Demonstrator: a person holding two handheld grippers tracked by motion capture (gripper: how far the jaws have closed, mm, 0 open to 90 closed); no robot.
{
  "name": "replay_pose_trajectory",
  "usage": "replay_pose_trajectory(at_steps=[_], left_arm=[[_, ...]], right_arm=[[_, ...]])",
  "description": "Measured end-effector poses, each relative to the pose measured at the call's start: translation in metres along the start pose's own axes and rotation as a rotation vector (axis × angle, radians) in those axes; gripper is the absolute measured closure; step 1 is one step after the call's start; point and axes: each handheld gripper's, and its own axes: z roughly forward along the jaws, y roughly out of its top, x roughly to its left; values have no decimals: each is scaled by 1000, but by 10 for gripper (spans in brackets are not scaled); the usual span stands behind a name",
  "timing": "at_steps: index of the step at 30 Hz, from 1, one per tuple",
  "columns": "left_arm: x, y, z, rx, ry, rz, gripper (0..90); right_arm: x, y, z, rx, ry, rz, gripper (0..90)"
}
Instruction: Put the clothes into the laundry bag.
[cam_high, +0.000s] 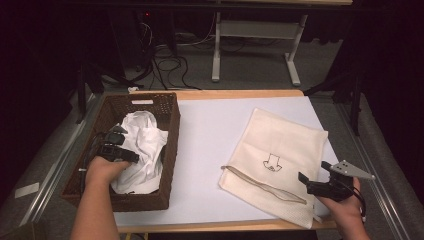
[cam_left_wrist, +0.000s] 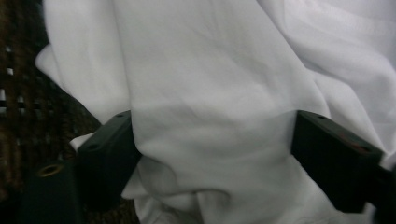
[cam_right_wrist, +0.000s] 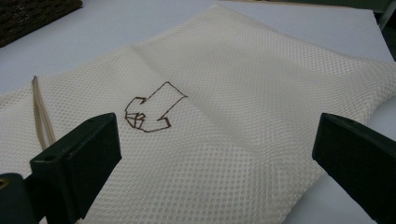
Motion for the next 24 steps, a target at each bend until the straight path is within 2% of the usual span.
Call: replay_pose_trajectory(at_steps=[2, 3, 4, 5, 6, 7, 8, 9, 10, 11, 14, 15, 16, 17, 18, 20, 21, 22, 24], left_arm=[[-2, -1, 2, -2, -3, 15, 484], [-4, -1, 1, -6, 6, 31, 731], [-5, -1, -1, -20, 10, 45, 731], [-7, -1, -4, -36, 6, 53, 803], [-12, -1, -13, -51, -19, 82, 839], [-12, -1, -13, -51, -19, 82, 841], [-18, 0, -25, -89, -55, 98, 843], [-18, 0, -25, -89, -55, 98, 843], [-22, -1, -29, -98, -83, 107, 843], [-26, -1, -33, -102, -108, 119, 842], [-41, -2, -35, -101, -134, 180, 821], [-46, -2, -32, -88, -155, 189, 785], [-50, -2, -29, -70, -174, 195, 707], [-53, -2, -26, -52, -192, 194, 593], [-57, -1, -19, -11, -195, 211, 418], [-58, -1, -15, 3, -190, 216, 330], [-59, -1, -12, 18, -186, 220, 330], [-61, 0, -5, 46, -167, 232, 281], [-63, 1, -2, 60, -162, 241, 257]], right_arm=[[0, 0, 0, 0, -2, -4, 20], [0, 0, -1, -1, -3, -5, 20], [0, 0, -1, -1, -3, -5, 20], [0, 0, -1, -3, -3, -8, 20], [0, 0, -2, -5, -8, 1, 21], [0, 0, -2, -7, -7, -2, 22], [0, 0, -2, -6, -6, -4, 22], [0, 0, -2, -6, -6, -4, 22], [0, 0, -2, -6, -7, -3, 23], [0, 0, -2, -5, -8, -3, 24], [1, 1, -2, 2, -7, -8, 25], [1, 1, -2, 3, -7, -8, 25], [2, 1, -1, 1, -8, -9, 25], [2, 1, -1, 0, -7, -4, 25], [3, 2, -1, -2, -9, -6, 26], [3, 2, -1, -2, -9, -6, 26], [3, 2, -1, -1, -9, -3, 27], [3, 2, 0, 6, -5, -13, 27], [3, 2, 0, 6, -6, -8, 27]])
